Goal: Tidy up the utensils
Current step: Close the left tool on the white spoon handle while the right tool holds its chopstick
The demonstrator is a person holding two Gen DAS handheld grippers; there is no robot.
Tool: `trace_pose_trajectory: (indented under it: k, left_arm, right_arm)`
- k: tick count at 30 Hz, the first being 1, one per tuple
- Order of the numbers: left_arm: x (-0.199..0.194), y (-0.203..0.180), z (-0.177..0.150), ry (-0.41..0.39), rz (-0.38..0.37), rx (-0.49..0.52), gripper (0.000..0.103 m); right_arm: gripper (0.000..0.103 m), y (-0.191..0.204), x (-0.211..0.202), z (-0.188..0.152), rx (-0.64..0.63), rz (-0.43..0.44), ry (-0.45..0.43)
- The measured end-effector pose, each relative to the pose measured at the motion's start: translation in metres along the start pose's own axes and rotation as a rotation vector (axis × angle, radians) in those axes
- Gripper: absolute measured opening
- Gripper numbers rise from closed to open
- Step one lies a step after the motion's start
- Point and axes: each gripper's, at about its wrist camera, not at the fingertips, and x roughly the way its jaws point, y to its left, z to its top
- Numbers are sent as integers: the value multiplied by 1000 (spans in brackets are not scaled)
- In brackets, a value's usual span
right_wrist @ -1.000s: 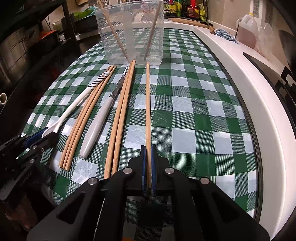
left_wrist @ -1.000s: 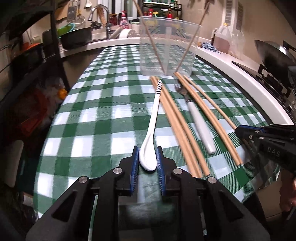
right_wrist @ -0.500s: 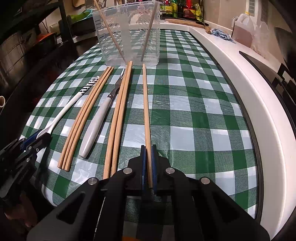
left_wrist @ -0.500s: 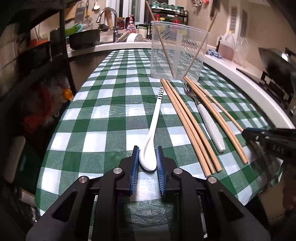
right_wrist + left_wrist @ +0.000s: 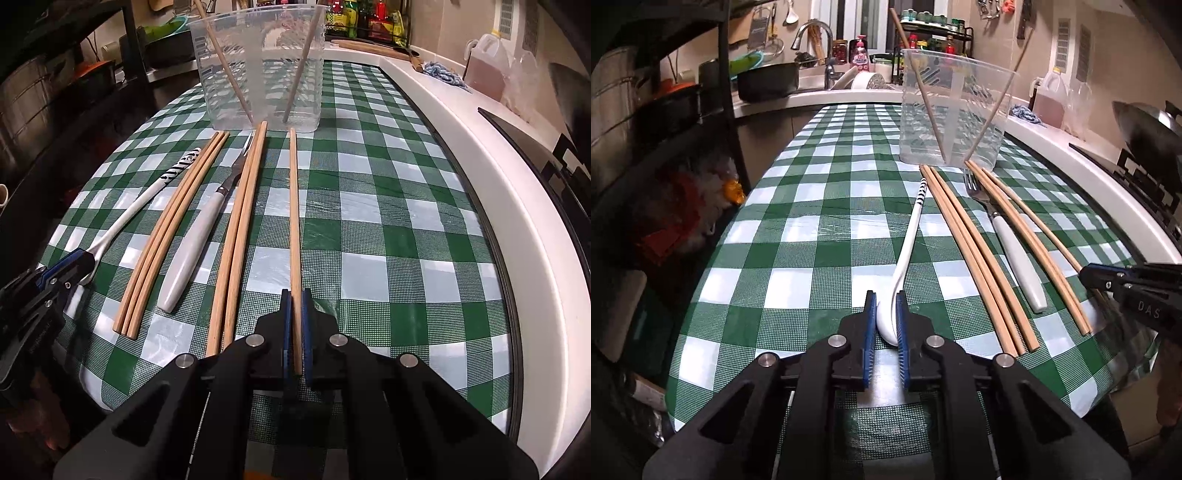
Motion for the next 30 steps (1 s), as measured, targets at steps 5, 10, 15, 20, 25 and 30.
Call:
trace_pose_trajectory:
  k: [5,10,15,20,25,30]
  left_arm:
    - [0,2,0,2,-14,-22,11]
    - [2,-1,-1,8,-22,-9,15]
    - [2,-4,-3,-3,-1,5,14]
    - [-2,-4,-3,-19,3,8,11]
    - [-12,0,0,-60,-3,-2,11]
    - [-30,-2,5,-143,14,16,11]
  right_arm:
    - [6,1,0,0,-2,-3,-2]
    - [6,0,0,0,-5,-3,-2]
    - [6,0,0,0,-8,-4,-2]
    - [6,0,0,0,-1,-2,-1]
    - [6,-4,-12,3,31,-3,-63]
    - [5,-3,-35,8,25,-16,-175]
